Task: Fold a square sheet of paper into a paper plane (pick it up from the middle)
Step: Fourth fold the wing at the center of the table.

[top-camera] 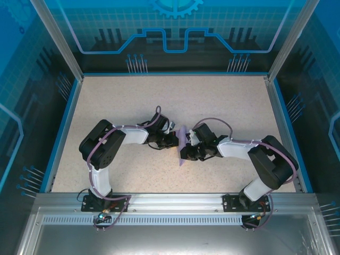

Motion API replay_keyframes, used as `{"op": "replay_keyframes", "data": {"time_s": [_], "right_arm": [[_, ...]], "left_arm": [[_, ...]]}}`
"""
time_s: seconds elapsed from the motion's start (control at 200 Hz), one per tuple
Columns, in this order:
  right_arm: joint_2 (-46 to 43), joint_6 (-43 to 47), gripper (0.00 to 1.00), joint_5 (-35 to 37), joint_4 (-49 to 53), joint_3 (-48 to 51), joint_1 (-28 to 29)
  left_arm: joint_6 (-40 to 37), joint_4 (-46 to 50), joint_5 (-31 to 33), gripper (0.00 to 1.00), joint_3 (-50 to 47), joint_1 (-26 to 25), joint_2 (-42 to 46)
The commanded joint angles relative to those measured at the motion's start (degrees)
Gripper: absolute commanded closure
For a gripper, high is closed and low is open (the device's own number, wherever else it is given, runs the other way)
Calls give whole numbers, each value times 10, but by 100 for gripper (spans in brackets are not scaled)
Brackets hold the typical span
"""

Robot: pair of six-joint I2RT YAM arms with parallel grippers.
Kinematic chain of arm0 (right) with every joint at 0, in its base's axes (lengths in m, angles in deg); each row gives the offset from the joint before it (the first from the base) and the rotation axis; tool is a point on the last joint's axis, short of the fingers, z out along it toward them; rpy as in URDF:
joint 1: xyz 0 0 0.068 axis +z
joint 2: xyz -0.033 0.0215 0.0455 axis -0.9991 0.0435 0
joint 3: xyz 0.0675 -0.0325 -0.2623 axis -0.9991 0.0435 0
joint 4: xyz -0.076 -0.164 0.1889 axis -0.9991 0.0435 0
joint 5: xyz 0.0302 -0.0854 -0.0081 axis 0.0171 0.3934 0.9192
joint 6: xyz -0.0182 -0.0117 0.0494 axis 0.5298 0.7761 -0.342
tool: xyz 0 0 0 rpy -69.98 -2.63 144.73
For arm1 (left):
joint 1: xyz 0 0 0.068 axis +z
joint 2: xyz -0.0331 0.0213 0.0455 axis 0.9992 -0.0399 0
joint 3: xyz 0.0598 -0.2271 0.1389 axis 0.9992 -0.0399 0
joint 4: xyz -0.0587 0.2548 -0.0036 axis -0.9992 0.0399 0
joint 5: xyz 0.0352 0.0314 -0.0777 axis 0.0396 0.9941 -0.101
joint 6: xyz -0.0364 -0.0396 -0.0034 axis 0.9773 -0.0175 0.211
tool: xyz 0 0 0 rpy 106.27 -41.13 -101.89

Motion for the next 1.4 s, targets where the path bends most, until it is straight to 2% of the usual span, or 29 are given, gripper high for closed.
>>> {"op": "replay_keyframes", "data": {"time_s": [0.0, 0.26, 0.54, 0.895, 1.395], "right_arm": [[-3, 21, 86, 10, 32, 7, -11], [3, 55, 86, 13, 50, -43, -58], [53, 84, 81, 9, 57, -107, -95], [143, 94, 81, 10, 56, -201, -105], [193, 117, 82, 71, 82, -221, -111]], "left_arm": [[-17, 49, 38, 100, -18, 1, -40], [-21, 54, 34, 100, -13, 1, -37], [-33, 64, 31, 100, -4, 1, -32], [-47, 75, 29, 100, 1, 1, -20], [-39, 77, 20, 100, 2, 2, 10]]}}
